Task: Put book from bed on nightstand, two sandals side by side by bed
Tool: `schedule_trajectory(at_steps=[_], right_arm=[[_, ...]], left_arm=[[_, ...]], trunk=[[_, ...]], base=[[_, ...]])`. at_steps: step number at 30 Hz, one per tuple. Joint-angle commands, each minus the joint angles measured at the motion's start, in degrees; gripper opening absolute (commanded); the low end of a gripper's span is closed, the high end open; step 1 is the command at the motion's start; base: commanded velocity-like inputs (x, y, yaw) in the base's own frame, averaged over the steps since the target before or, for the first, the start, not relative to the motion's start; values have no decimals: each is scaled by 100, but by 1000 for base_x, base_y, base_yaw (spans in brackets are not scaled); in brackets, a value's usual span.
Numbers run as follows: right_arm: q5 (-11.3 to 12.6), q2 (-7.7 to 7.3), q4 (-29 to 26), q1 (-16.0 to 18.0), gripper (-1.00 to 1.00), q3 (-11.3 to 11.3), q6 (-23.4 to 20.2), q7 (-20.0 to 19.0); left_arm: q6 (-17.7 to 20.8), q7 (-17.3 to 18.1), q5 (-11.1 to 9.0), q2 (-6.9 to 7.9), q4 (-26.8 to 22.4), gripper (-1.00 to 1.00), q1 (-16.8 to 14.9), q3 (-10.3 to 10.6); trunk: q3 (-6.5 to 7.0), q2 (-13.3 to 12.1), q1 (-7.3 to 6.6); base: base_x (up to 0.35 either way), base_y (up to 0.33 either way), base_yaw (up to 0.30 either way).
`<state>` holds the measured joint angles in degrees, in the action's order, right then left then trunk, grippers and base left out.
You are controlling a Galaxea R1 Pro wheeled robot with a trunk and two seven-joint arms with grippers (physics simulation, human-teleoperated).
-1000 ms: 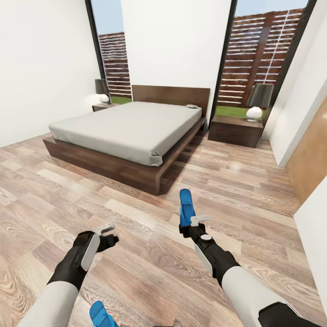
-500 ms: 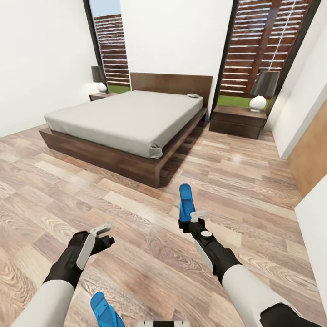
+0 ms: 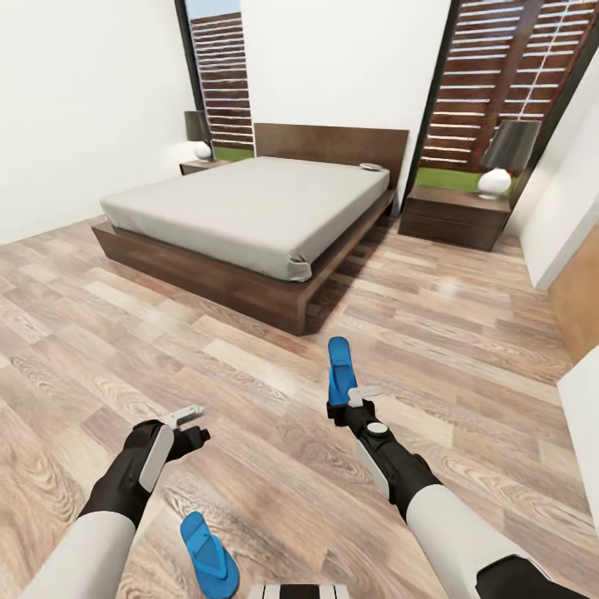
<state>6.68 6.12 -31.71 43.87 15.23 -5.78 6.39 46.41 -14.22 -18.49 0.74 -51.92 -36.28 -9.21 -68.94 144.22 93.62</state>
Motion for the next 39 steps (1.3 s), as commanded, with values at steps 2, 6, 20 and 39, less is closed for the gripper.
schedule_trajectory(at_steps=[2,6,20,39], right_arm=[[60,-5,-11,0,-100,47,-28,47],[59,-5,-11,1,-100,43,-28,47],[53,6,-28,3,-100,58,-37,47],[61,21,-46,7,-100,81,-45,25]], left_arm=[[3,-40,-58,-7,-4,100,-2,8],[-14,-33,-58,-8,-3,100,-2,15],[-37,-71,-61,-25,16,100,7,-8],[-44,251,-81,666,896,100,10,-810]], trunk=[[-5,2,-1],[-5,2,-1],[-49,5,4],[-470,30,53]], base=[[-1,0,269],[3,-31,257],[60,-143,83],[0,-1,0]])
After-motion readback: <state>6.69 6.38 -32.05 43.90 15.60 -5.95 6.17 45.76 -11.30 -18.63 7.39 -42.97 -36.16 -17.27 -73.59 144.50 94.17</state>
